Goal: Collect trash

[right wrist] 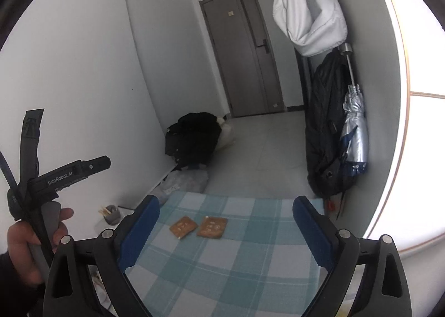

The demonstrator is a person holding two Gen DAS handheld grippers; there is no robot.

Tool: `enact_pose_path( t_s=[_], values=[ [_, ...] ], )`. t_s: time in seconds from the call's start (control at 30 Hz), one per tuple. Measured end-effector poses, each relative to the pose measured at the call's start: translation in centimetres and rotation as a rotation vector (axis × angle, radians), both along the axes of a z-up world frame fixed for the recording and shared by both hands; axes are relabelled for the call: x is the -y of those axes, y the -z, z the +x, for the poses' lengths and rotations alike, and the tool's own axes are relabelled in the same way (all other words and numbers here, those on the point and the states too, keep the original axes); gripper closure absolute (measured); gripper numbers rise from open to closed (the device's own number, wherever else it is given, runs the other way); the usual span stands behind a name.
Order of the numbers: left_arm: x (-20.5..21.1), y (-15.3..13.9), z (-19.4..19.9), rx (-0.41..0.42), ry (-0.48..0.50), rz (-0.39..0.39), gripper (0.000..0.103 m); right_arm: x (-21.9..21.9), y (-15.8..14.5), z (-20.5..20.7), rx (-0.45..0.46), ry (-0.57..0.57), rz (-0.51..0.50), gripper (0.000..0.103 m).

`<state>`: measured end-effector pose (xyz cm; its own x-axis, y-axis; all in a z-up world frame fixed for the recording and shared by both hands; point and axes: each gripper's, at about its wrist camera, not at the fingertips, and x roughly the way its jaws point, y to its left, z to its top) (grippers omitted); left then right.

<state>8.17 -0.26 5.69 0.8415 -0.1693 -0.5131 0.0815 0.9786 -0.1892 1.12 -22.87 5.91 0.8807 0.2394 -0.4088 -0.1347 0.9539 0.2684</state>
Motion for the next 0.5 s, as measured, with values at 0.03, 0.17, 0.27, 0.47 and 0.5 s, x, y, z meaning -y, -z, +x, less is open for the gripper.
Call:
enact_pose_path(
  t_s=[0.03,0.17,0.27,0.47,0.5],
  values=[
    [-0.4,0.1,0.1,0.0,-0.009,-0.001,0.01,-0.1,0.3,0.3,0.0,-0.003,-0.001,0.006],
    [-1.6,1.1,0.8,0.008,-0.042,0.025,0.01,-1.4,1.6,2.1,-0.045,-0.019,-0.01,0.006],
    [-2.7,2.4,1.3,-0.012,-0.049,0.026,0.01,-2.1,2.7,3.1,-0.076,-0.048,-0.016,0.006],
    [-5.6,4.4,3.1,-0.151,-0.08,-0.072,0.01,-4.1,5.2,5.7,-0.169,-0.105,-0.058,0.006],
    [-6.0,4.5,3.2,-0.166,-0.076,-0.103,0.01,-4.6,5.8,6.5,-0.184,-0.128,-0.07,0.006]
  ],
)
